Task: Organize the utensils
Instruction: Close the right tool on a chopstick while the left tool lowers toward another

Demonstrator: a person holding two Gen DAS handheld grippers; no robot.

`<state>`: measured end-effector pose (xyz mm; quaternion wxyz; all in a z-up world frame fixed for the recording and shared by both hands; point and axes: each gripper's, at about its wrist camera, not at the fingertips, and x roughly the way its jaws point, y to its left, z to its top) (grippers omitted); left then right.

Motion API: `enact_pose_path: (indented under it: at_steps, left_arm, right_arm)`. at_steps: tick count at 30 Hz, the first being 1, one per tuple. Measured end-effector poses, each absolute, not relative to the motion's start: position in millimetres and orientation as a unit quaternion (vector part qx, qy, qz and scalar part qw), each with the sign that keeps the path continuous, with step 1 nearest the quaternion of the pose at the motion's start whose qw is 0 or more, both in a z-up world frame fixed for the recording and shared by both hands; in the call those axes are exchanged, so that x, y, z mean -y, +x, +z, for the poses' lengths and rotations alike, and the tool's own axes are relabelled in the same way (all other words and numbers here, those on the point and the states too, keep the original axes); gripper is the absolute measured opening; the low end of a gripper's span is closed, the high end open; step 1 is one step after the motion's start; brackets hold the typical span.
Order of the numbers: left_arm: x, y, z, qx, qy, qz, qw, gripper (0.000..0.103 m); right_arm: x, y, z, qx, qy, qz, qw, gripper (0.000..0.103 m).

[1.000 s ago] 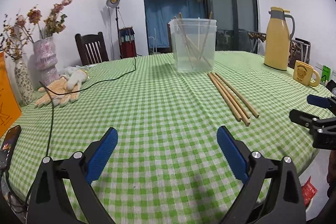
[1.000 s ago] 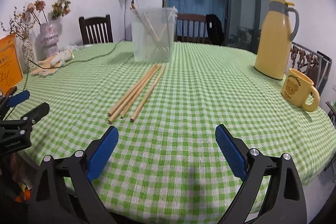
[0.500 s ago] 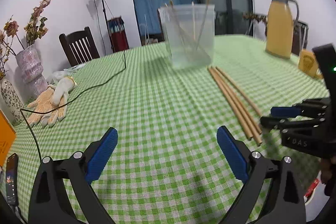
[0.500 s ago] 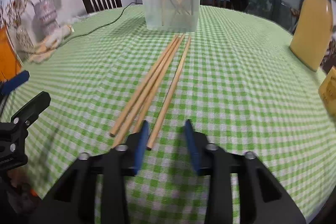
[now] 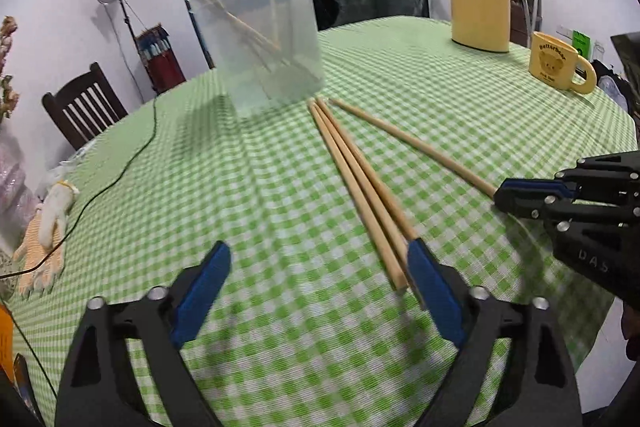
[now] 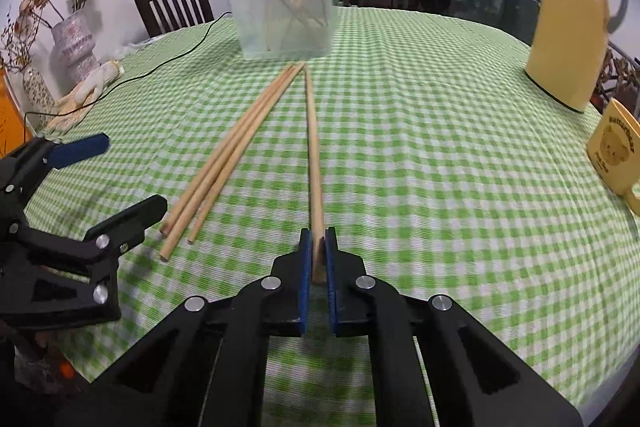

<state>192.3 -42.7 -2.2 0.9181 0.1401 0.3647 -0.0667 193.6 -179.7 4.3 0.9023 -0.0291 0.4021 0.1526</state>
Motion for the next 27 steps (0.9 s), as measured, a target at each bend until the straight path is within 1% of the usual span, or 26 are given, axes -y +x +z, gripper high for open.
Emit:
enact_pose_path:
  at_steps: [2, 10, 18, 22, 25, 27]
  left_arm:
    - [43, 195, -6, -0.371, 0.145, -0.065, 0.915, 0.072]
    - [41, 206, -8, -0.41, 0.097, -0.068, 0.905, 0.071]
    - [52, 207, -8, -0.412, 0.107, -0.068, 0.902, 0.071]
    - [50, 207, -10, -0.413, 0.119, -0.063, 0.901, 0.072]
    - [37, 206, -12, -0.418, 0.116, -0.054, 0.899, 0.067]
    - [24, 203, -12, -0.42, 0.109, -0.045, 0.9, 0.054]
  right_arm:
    - [183, 194, 4, -0.401, -0.024, 0.153, 0.903, 0.007]
    - [190, 189, 4, -0.391, -0.017, 0.163, 0.906, 0.007]
    - [192, 188, 4, -0.387, -0.014, 0.171, 0.906, 0.007]
    - [194, 187, 4, -0.387, -0.014, 0.172, 0.906, 0.007]
    - [194, 187, 4, -0.387, -0.016, 0.171, 0.906, 0.007]
    - [193, 186, 4, -0.386, -0.021, 0.17, 0.906, 0.007]
